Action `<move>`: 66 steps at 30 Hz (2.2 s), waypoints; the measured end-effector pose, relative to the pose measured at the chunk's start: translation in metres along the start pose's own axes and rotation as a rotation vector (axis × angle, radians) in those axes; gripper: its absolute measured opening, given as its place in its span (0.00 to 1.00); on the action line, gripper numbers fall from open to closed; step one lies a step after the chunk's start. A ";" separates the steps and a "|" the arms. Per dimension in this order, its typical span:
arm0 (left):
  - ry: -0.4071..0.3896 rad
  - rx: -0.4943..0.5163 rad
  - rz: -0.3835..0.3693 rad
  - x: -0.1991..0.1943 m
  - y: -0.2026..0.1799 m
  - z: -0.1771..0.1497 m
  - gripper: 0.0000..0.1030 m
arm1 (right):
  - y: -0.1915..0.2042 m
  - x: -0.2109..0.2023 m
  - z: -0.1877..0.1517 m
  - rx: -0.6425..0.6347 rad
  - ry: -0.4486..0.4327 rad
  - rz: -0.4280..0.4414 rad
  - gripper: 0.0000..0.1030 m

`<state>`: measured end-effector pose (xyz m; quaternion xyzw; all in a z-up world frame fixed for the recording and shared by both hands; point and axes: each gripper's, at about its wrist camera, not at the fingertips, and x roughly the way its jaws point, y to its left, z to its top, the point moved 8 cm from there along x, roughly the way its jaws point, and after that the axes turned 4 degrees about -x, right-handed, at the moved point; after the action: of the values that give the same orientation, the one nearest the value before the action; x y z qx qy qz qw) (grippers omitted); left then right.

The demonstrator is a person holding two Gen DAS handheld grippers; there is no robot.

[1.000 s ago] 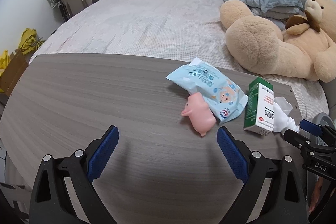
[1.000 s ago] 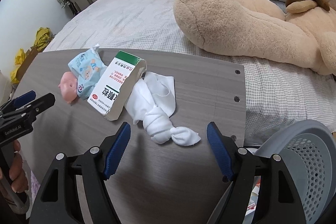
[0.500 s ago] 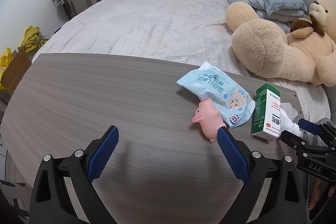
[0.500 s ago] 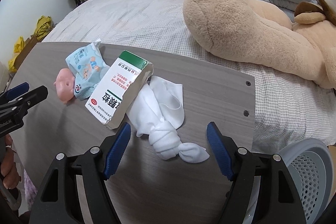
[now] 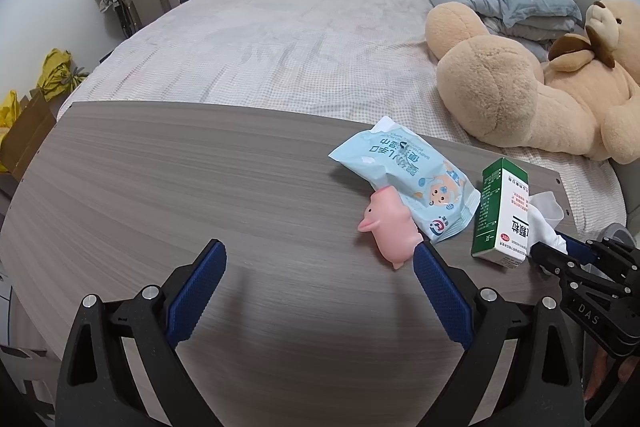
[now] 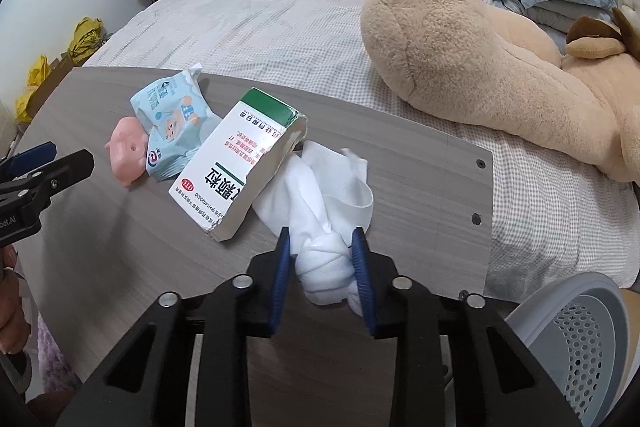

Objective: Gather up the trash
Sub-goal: 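Close the right tool on the white sock bundle and lift it, then grasp the pink pig toy with the left tool while the right holds the sock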

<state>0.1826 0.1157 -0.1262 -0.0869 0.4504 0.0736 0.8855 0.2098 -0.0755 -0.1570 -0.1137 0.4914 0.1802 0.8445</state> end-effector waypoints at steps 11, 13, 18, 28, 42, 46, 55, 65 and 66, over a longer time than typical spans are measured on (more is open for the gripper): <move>0.009 0.015 -0.016 -0.001 -0.012 -0.006 0.90 | -0.019 -0.042 -0.014 0.142 -0.072 0.010 0.25; 0.011 0.017 -0.019 0.000 -0.014 -0.006 0.90 | -0.023 -0.050 -0.017 0.164 -0.086 0.004 0.25; 0.017 0.015 -0.029 0.004 -0.020 -0.006 0.90 | -0.036 -0.068 -0.026 0.227 -0.117 -0.012 0.25; 0.027 -0.015 -0.041 0.024 -0.031 0.005 0.90 | -0.037 -0.069 -0.041 0.282 -0.110 0.004 0.26; 0.046 -0.032 -0.086 0.034 -0.033 0.007 0.58 | -0.037 -0.063 -0.041 0.297 -0.102 0.015 0.25; 0.063 -0.030 -0.166 0.031 -0.039 0.006 0.32 | -0.036 -0.063 -0.041 0.296 -0.101 0.016 0.25; 0.050 -0.023 -0.166 0.018 -0.029 0.002 0.29 | -0.031 -0.064 -0.044 0.300 -0.102 0.023 0.25; 0.036 -0.004 -0.168 -0.003 -0.021 -0.011 0.29 | -0.023 -0.076 -0.056 0.309 -0.116 0.027 0.25; 0.041 0.000 -0.170 -0.004 -0.021 -0.014 0.29 | -0.022 -0.077 -0.058 0.310 -0.117 0.026 0.25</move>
<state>0.1735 0.0921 -0.1297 -0.1264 0.4593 -0.0034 0.8792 0.1386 -0.1320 -0.1181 0.0352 0.4648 0.1194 0.8766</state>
